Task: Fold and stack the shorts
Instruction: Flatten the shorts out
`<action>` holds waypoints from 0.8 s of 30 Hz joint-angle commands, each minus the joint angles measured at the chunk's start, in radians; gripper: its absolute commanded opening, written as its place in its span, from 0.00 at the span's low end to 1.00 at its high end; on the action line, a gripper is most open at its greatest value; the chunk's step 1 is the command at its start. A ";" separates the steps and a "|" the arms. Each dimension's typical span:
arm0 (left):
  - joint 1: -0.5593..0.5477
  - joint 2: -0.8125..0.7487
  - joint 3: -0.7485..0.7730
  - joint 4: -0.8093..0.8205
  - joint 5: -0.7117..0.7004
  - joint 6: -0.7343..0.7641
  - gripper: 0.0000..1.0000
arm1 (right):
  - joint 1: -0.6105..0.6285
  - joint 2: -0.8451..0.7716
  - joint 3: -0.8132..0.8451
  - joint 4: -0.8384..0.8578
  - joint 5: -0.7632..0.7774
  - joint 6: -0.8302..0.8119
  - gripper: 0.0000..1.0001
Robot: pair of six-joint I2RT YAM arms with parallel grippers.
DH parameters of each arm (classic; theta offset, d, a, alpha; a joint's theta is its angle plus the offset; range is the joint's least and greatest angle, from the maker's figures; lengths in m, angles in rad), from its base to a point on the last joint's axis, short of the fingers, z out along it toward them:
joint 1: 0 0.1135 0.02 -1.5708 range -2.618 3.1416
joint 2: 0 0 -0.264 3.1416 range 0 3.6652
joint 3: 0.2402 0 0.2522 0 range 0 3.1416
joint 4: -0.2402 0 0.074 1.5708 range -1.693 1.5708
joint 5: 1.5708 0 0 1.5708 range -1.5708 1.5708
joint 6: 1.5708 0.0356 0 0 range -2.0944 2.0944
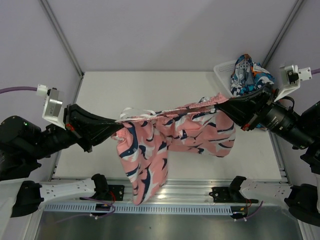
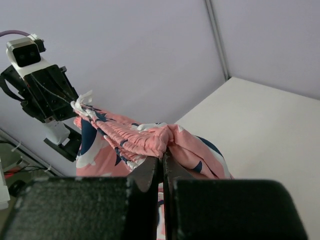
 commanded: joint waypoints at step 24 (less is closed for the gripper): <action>1.005 0.702 -0.149 0.065 0.319 -0.061 0.13 | -0.512 0.779 0.009 0.361 -0.038 0.076 0.05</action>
